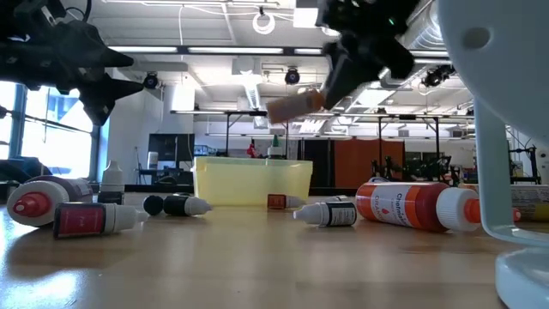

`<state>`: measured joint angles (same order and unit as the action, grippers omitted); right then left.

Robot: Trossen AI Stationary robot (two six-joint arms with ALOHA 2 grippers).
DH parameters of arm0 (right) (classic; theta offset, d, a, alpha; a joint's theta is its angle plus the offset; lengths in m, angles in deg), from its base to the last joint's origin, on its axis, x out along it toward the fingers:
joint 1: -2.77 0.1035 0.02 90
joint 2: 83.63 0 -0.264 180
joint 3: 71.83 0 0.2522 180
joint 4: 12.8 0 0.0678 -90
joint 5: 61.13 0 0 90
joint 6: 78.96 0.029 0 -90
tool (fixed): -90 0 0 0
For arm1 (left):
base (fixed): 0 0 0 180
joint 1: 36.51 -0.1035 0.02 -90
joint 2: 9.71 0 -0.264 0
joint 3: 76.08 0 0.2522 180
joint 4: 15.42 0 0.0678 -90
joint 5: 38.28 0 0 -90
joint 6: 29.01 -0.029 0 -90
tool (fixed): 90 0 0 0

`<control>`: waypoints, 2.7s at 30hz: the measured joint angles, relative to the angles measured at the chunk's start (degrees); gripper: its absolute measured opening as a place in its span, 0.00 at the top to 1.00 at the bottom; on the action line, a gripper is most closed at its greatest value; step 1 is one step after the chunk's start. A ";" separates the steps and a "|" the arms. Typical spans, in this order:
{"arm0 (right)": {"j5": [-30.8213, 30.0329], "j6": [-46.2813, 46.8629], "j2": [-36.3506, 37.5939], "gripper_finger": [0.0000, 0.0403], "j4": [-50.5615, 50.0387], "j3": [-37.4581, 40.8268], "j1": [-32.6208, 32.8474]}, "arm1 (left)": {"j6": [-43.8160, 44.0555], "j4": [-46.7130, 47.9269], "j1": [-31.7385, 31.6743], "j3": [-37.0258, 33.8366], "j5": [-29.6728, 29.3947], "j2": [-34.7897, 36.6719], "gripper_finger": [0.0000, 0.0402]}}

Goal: Pick & Place food coloring
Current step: Put the top large yellow food coloring bottle into the yellow container, then put the large red food coloring bottle into the yellow container

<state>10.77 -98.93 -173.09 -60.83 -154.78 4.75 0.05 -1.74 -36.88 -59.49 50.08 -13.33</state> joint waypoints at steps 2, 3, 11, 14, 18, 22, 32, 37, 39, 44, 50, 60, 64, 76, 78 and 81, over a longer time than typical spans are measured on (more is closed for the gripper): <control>-1.32 -3.81 -3.02 0.71 -5.45 -6.27 -0.45 | -0.02 0.02 -0.01 0.00 -0.04 0.00 0.50; -1.96 -5.76 -4.93 0.71 -7.93 -9.18 -0.66 | 0.00 0.02 0.01 0.00 -0.05 0.00 0.50; -11.00 -21.22 -21.60 0.71 -25.88 -25.88 -3.01 | 0.00 0.11 0.00 0.00 -0.01 0.00 0.50; -15.54 -26.26 -26.48 0.71 -29.45 -30.13 -3.33 | -0.02 0.17 0.01 0.00 0.01 0.00 0.50; -15.79 -33.19 -30.32 0.71 -31.17 -33.44 -3.77 | -0.15 0.22 0.00 0.00 0.03 0.00 0.50; -16.30 -40.22 -31.54 0.71 -30.64 -33.40 -4.72 | -0.28 0.22 -0.01 0.00 0.04 0.00 0.50; -27.31 -54.97 -31.77 0.71 -28.11 -28.87 -5.37 | -0.28 0.24 0.02 0.00 0.12 0.00 0.50; -26.29 -57.20 -31.79 0.68 -25.95 -28.35 -5.28 | -0.28 0.24 0.02 0.00 0.23 0.00 0.50; -26.12 -57.73 -31.79 0.65 -24.52 -28.35 -5.23 | -0.26 0.24 0.02 0.00 0.23 0.00 0.50; -26.38 -59.37 -31.79 0.59 -22.62 -28.37 -5.23 | -0.27 0.25 0.02 0.00 0.22 0.00 0.50; -30.09 -58.33 -31.79 0.58 -20.23 -28.37 -5.23 | -0.26 0.26 0.02 0.00 0.21 0.00 0.50; -35.23 -47.38 -29.33 0.58 -25.19 -28.37 -3.34 | -0.26 0.24 0.02 0.00 0.25 0.00 0.50; -35.31 -39.49 -25.44 0.58 -28.27 -28.37 -1.69 | -0.52 0.33 0.02 0.00 2.45 0.00 0.50; -14.76 -0.25 -10.03 0.58 -28.24 -28.42 4.04 | -13.00 -4.01 0.04 2.23 11.96 -0.30 0.50; -16.22 2.94 -8.66 0.58 -28.21 -28.42 4.93 | -14.99 -3.93 0.04 4.02 13.13 -0.93 0.50; -16.65 7.63 -7.09 0.58 -28.32 -28.42 5.95 | -17.96 -2.17 0.04 7.73 14.29 -3.43 0.50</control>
<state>-5.88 -91.29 -180.18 -89.15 -183.20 10.70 -17.91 -3.90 -36.84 -51.75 64.37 -16.76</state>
